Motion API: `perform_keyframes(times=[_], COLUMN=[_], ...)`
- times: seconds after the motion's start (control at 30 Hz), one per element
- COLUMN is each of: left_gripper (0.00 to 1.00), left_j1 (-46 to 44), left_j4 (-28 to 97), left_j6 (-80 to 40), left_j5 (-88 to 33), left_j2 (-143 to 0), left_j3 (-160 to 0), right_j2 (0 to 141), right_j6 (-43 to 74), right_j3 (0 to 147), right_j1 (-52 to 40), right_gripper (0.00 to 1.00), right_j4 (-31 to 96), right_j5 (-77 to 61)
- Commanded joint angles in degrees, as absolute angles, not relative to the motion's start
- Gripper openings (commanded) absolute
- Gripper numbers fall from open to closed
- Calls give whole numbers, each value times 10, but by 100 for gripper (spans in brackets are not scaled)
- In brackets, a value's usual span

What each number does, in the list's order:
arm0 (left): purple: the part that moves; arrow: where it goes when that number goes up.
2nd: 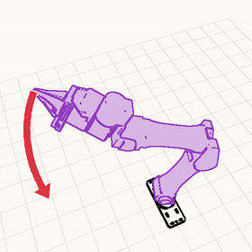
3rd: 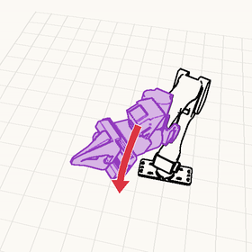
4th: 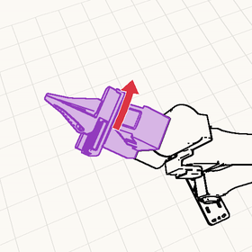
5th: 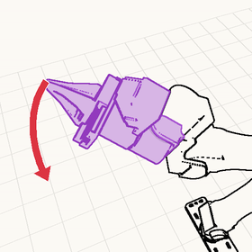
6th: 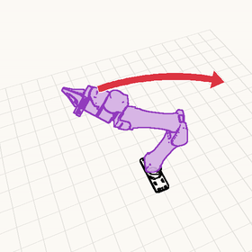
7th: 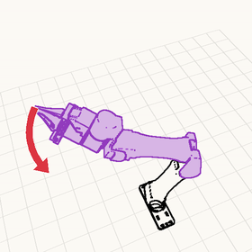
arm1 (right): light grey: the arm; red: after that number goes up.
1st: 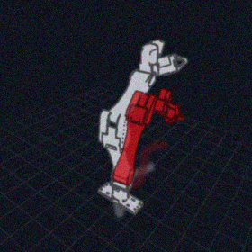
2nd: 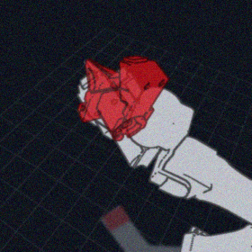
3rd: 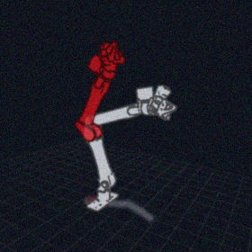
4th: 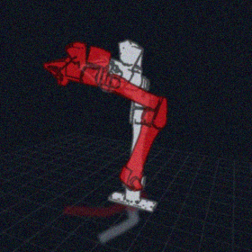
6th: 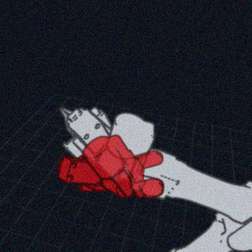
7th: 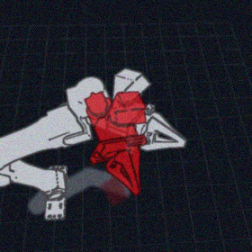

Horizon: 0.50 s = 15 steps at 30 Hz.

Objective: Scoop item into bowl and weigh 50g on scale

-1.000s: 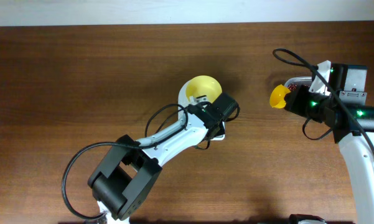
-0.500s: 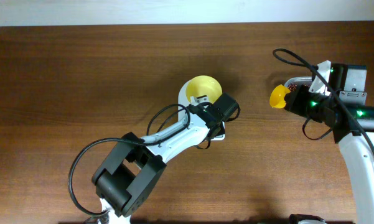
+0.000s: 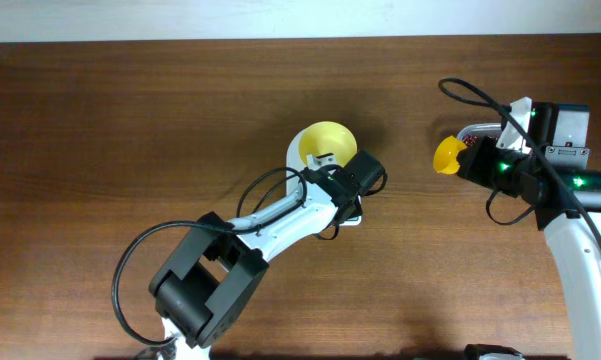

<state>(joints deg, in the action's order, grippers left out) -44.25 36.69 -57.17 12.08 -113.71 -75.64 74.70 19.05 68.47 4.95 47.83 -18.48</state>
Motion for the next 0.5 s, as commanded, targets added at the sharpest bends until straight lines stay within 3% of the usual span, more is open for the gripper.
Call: perform_keyframes(times=[0.0,0.47], left_gripper=[0,0], left_j1=[-436,-438], left_j4=[371,408], left_j6=[-569,-569], left_j5=[116,113], left_j2=[-1172,-1131], left_j3=[-752,-756], right_j2=[746,746], right_j6=[187,189], right_j3=[697,697], right_j1=[53,53], right_gripper=[4,4], right_j4=[478,481], right_j5=[-188,-175])
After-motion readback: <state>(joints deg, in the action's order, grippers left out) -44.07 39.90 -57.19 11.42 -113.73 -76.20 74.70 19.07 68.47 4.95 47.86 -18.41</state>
